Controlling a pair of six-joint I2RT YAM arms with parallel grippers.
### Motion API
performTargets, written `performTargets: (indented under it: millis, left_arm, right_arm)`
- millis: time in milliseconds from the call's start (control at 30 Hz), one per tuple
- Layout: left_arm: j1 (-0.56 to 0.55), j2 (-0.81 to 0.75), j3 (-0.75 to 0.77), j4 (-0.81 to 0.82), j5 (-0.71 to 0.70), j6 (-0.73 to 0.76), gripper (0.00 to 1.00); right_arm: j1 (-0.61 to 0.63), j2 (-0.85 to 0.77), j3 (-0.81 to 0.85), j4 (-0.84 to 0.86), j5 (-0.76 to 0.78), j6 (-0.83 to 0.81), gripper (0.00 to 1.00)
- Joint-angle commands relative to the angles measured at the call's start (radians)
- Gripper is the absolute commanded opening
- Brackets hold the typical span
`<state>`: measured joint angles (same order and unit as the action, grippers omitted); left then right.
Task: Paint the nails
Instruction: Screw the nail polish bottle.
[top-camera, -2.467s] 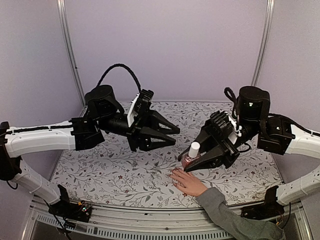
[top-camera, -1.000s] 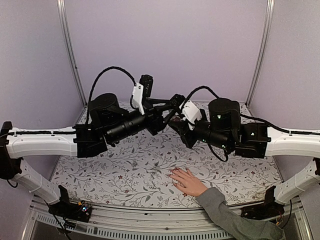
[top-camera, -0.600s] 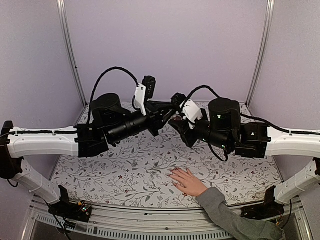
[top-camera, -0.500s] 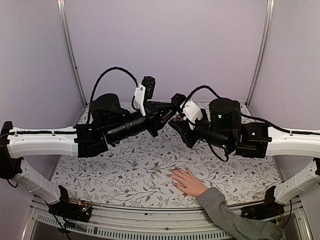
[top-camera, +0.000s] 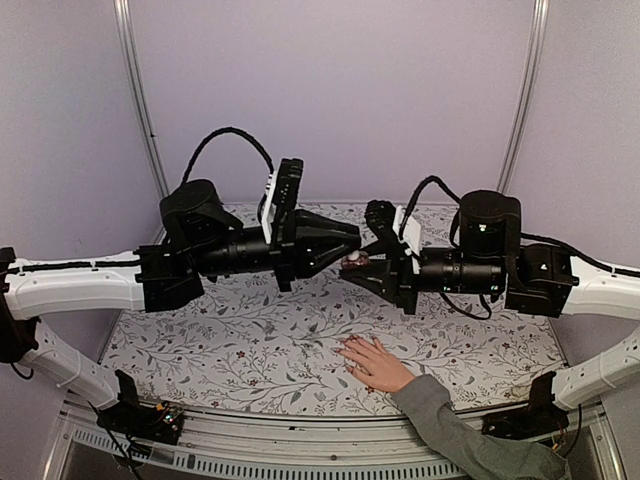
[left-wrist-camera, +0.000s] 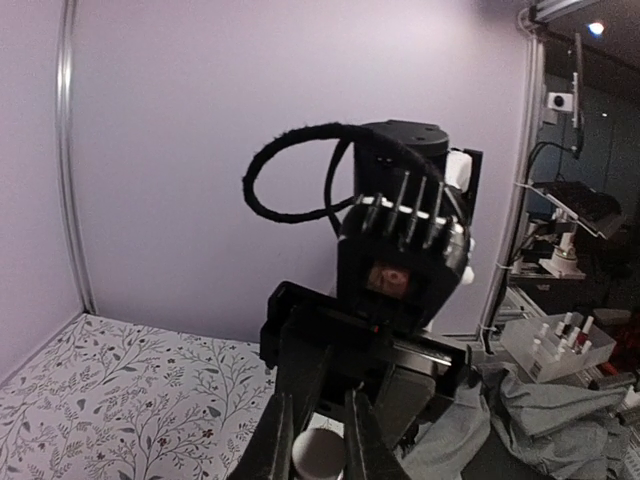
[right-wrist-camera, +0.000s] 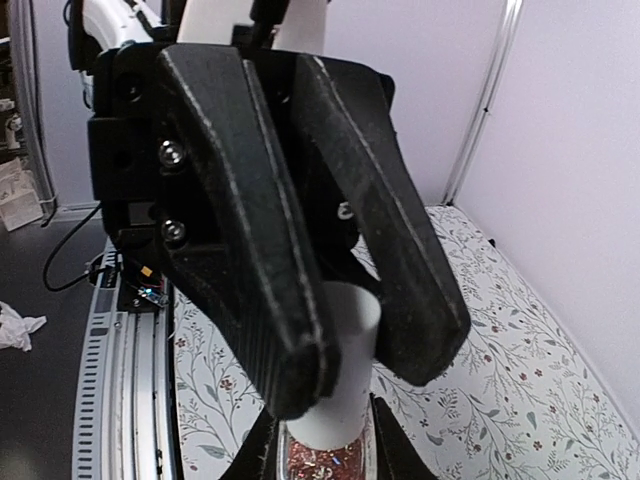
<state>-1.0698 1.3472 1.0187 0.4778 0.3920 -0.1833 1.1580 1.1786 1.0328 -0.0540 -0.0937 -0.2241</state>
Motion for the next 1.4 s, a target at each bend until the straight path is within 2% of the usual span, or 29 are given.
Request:
performTargets:
  millis: [0,200,567,767,933,967,1133,1200,1367]
  left_arm:
    - [0.015,0.040,0.009,-0.095,0.211,0.011,0.00]
    - [0.016,0.078,0.032,-0.133,0.372,0.052,0.00]
    - [0.017,0.175,0.128,-0.327,0.687,0.222,0.00]
    - [0.023,0.176,0.136,-0.378,0.694,0.275,0.00]
    - [0.053,0.089,0.107,-0.389,0.612,0.289,0.00]
    - [0.061,0.056,0.085,-0.360,0.595,0.278,0.02]
    - [0.091,-0.071,0.009,-0.253,0.478,0.215,0.33]
    - [0.095,-0.100,0.000,-0.244,0.447,0.196,0.41]
    - [0.100,-0.180,-0.061,-0.178,0.316,0.140,0.51]
  right_arm:
    - [0.019,-0.050,0.016,0.105,-0.333,-0.075,0.00]
    - [0.019,-0.064,0.018,0.107,-0.534,-0.118,0.00]
    - [0.022,-0.003,0.065,0.121,-0.833,-0.143,0.00]
    - [0.029,0.002,0.068,0.156,-0.874,-0.124,0.00]
    - [0.029,0.004,0.054,0.140,-0.820,-0.134,0.00]
    - [0.029,0.003,0.051,0.137,-0.810,-0.136,0.00]
    - [0.029,0.000,0.037,0.134,-0.768,-0.140,0.00]
    - [0.029,0.000,0.035,0.134,-0.721,-0.134,0.00]
    - [0.029,-0.002,0.029,0.134,-0.476,-0.091,0.00]
